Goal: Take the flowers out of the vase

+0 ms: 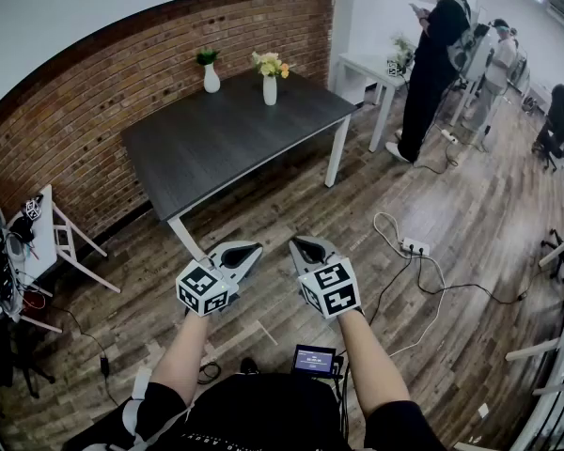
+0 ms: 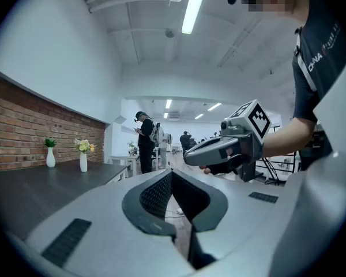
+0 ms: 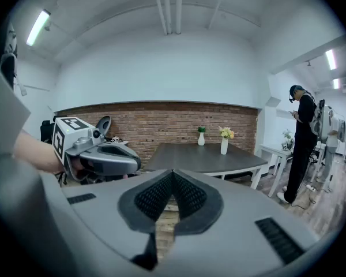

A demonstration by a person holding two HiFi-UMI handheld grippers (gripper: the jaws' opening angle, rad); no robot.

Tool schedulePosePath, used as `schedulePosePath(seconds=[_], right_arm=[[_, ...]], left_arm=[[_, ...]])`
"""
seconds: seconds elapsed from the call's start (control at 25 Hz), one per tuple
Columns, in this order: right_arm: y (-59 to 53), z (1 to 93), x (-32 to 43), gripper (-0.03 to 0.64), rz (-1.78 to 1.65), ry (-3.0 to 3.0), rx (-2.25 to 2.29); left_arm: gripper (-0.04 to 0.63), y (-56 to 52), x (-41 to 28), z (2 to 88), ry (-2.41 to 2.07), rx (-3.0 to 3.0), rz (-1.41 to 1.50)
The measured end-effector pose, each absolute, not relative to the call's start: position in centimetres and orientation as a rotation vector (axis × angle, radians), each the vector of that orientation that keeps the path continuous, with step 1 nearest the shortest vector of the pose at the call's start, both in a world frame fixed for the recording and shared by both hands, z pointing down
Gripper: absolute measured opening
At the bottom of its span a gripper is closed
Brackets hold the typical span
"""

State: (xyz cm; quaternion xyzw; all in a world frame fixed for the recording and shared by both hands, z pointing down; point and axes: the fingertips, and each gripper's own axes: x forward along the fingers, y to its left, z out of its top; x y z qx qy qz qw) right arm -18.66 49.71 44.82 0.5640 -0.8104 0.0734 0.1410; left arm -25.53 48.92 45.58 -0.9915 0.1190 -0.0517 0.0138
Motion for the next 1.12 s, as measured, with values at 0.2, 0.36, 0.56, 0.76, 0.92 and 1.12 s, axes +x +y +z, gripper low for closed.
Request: schedulePosePath(seconds=[0.2, 0.36, 0.56, 0.76, 0.92, 1.12], right_arm=[[49.2, 45.0, -18.7, 0.005, 0.23, -2.356, 1.628], [49.0, 44.9, -18.1, 0.005, 0.269, -2.379, 1.646], [49.1, 44.9, -17.8, 0.006, 0.291, -2.44, 1.64], [49.1, 44.7, -17.6, 0.006, 0.302, -2.456, 1.637], [49.2, 45.1, -17.0, 0.005, 0.317, -2.462, 1.629], [49.4, 45.8, -16.3, 0.005, 0.292, -2.443, 1.618]], left_arm=[[0.0, 48.7, -25.1, 45.2, 0.353, -3.092, -0.113], [0.0, 48.1, -24.6, 44.9, 0.374, -3.081, -0.113], [0.0, 48.3, -23.6, 45.2, 0.323, -3.097, -0.098], [0.0, 48.5, -23.0, 45.6, 0.316, -3.126, -0.082], [0.0, 48.5, -22.2, 46.3, 0.318, -3.114, -0.14], [0.0, 48.8, -21.3, 46.4, 0.31, -3.112, -0.147]])
